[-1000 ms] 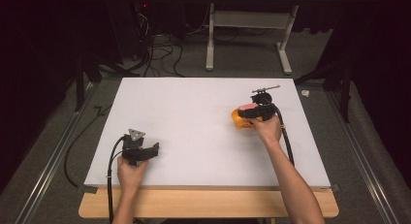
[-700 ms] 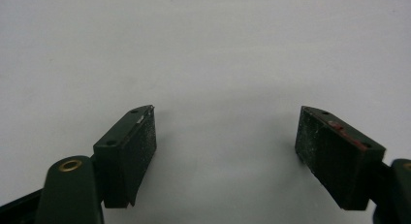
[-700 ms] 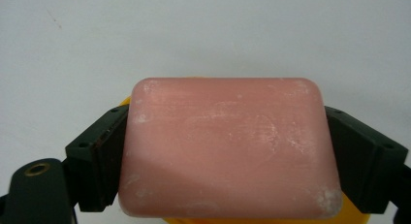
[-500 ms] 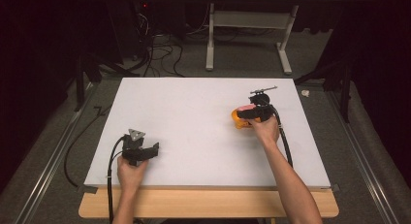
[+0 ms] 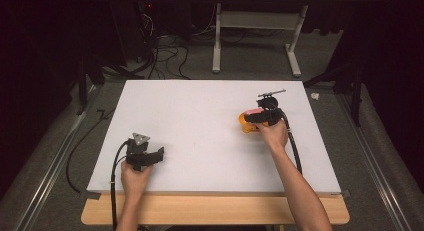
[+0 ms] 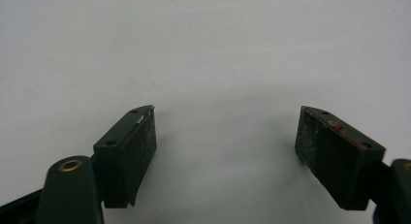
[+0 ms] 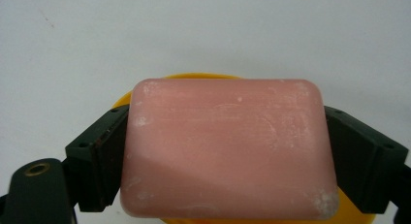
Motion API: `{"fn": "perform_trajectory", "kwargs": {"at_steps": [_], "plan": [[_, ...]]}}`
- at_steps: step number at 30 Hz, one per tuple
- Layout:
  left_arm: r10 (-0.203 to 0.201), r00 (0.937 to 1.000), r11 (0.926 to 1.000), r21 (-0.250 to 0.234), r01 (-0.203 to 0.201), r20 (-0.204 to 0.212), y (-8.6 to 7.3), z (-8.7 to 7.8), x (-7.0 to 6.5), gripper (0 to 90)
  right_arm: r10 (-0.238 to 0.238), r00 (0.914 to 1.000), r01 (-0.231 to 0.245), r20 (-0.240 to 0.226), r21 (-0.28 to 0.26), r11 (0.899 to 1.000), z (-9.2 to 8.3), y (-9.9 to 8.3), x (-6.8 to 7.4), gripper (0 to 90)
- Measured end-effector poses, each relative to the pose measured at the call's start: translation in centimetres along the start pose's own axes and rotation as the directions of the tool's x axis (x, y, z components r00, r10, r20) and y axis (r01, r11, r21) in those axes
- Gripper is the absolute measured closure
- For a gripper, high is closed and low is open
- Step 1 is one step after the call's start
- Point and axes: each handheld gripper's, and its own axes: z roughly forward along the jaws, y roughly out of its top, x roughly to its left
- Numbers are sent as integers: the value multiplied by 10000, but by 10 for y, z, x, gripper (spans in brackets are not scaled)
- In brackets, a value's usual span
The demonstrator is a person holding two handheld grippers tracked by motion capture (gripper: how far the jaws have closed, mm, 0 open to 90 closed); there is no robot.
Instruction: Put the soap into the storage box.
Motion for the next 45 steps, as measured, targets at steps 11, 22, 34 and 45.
{"fn": "perform_trajectory", "kwargs": {"at_steps": [11,22,34,45], "plan": [[1,10000,10000,-2,-1,-4,0,0,0,229,70,9999,-69,73,-100,9999,-1,-1,-1,140],[-2,10000,10000,-4,2,1,0,0,0,229,60,10000,-64,-66,-628,9980,-8,-6,-6,242],[-16,10000,10000,-2,16,-5,0,0,0,229,-46,9990,-9,-437,-1242,9923,-25,-9,-15,219],[-17,10000,10000,-3,17,-4,0,0,0,229,-313,9988,243,-365,-1785,9836,-45,-12,-20,219]]}}
